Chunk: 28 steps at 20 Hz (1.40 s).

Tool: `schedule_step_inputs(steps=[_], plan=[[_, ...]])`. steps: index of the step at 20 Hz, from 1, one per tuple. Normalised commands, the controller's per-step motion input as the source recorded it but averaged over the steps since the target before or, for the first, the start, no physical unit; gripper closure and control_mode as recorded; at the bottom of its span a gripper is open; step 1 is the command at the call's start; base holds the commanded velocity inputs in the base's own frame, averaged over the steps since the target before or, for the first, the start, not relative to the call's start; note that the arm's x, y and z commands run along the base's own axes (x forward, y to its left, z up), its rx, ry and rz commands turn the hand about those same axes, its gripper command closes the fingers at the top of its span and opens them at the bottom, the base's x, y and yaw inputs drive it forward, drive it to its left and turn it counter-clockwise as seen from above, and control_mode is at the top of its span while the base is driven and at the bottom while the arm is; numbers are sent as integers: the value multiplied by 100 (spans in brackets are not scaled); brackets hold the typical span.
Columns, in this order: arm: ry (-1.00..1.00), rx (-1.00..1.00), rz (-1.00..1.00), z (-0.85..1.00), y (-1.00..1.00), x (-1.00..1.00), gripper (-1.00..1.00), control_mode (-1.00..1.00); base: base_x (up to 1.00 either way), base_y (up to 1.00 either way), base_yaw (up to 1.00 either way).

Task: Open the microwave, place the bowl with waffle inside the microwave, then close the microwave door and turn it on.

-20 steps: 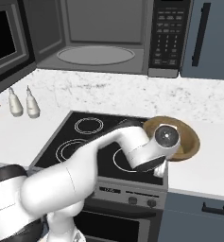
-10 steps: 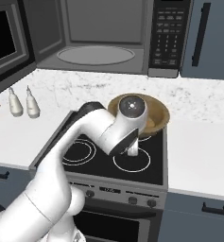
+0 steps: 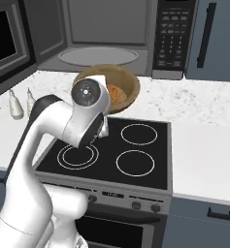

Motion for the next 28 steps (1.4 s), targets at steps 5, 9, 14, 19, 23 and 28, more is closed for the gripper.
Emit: schedule_step_inputs(steps=[5, 9, 14, 19, 23, 28], plan=[[-1, 0, 15, 99, 45, 35, 100, -100, 0, 0, 0], [5, -4, 12, 68, 69, 87, 100, -100, 0, 0, 0], [12, -5, 11, 44, 71, 100, 100, -100, 0, 0, 0], [19, -8, 1, 7, 29, 100, 100, -100, 0, 0, 0], [7, -1, -2, 0, 1, 100, 100, -100, 0, 0, 0], [0, 0, -9, -6, -10, 100, 100, -100, 0, 0, 0]])
